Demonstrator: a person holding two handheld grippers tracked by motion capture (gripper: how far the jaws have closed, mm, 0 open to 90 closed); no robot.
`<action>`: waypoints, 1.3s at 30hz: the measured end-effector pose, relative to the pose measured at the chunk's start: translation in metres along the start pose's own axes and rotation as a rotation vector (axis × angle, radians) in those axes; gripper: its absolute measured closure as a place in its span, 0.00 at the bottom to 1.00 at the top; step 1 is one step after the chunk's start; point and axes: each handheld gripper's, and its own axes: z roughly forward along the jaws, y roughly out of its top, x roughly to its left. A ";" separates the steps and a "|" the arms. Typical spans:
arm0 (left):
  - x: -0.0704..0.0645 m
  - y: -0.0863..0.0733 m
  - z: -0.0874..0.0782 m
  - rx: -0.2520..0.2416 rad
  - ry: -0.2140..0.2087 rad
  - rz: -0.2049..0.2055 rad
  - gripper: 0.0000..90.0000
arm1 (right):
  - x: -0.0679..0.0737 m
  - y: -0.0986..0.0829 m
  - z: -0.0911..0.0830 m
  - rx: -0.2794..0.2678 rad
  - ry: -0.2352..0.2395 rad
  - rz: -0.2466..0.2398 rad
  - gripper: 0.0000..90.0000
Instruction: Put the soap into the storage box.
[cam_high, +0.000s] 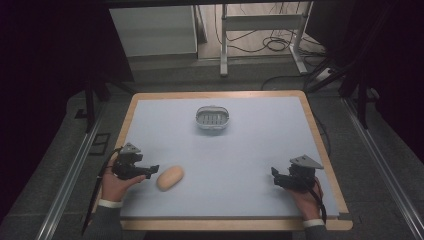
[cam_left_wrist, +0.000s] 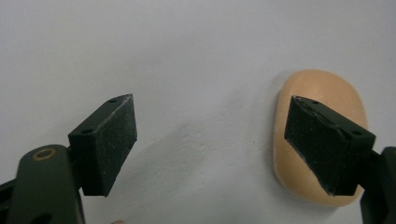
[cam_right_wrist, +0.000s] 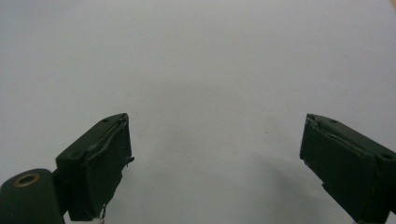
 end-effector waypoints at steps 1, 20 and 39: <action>0.000 0.000 0.000 -0.001 0.002 0.001 0.19 | -0.001 0.000 0.000 0.002 0.010 -0.001 0.10; -0.003 0.000 -0.006 -0.025 0.000 0.007 0.19 | -0.002 -0.002 -0.004 -0.041 0.019 0.006 0.11; -0.010 0.014 -0.015 0.032 0.032 0.035 0.21 | -0.004 -0.002 -0.004 -0.044 0.030 0.031 0.11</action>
